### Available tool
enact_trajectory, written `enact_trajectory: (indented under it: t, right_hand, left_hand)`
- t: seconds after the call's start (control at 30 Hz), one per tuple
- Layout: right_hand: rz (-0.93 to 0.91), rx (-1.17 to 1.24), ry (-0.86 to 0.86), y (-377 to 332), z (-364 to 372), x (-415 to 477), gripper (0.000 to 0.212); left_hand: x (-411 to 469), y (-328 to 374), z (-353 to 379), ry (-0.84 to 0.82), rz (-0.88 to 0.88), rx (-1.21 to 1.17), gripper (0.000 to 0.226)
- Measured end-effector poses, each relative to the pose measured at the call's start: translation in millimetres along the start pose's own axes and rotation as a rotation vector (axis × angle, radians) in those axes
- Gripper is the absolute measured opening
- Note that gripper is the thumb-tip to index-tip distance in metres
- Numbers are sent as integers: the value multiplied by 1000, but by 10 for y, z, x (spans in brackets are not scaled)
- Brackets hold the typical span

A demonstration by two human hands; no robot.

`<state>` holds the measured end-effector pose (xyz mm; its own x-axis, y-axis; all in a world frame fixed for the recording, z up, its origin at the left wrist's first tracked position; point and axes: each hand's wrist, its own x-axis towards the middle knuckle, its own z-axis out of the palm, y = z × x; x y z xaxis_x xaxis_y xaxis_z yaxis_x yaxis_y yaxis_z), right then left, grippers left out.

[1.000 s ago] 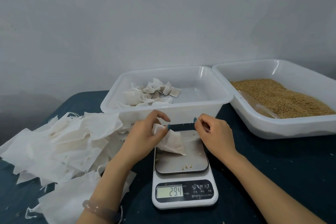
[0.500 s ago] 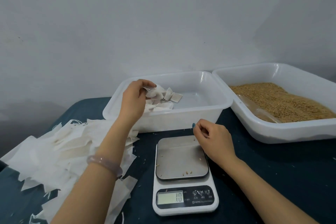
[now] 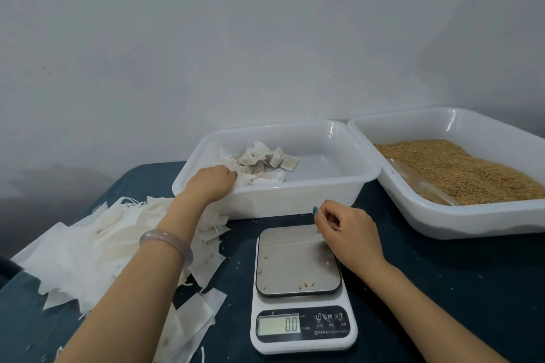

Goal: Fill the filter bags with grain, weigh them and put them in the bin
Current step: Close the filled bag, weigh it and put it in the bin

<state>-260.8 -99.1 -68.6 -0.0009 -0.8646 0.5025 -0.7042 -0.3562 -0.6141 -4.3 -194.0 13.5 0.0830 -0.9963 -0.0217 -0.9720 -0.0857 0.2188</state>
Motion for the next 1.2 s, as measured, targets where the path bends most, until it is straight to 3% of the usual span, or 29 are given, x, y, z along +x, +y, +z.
enact_trajectory:
  t: [0.2, 0.3, 0.4, 0.53, 0.77, 0.87, 1.0, 1.1, 1.2]
  right_hand:
    - [7, -5, 6, 3, -8, 3, 32]
    - [12, 10, 14, 6, -11, 7, 32]
    - [10, 23, 17, -1, -10, 5, 32]
    - [5, 12, 8, -13, -3, 5, 31]
    - [2, 7, 17, 2, 1, -18, 32]
    - [17, 9, 23, 16, 19, -15, 35]
    - [38, 11, 17, 29, 23, -22, 36]
    - [41, 18, 20, 36, 25, -21, 38]
    - [42, 24, 19, 33, 26, -20, 37]
  left_hand:
    - [-444, -15, -182, 322, 33, 140, 31]
    - [-778, -180, -369, 402, -52, 223, 28]
    - [-1055, -339, -439, 290, -165, 383, 43]
    - [-1237, -401, -314, 92, -166, 366, 56]
    - [-1388, -423, -205, 357, -179, 264, 11]
    - [-1428, -456, -212, 403, -178, 296, 25]
    - [-1527, -463, -236, 489, -128, 82, 11]
    - [-1628, -517, -254, 508, -87, 171, 21]
    - [-1644, -511, -281, 510, -107, 217, 4]
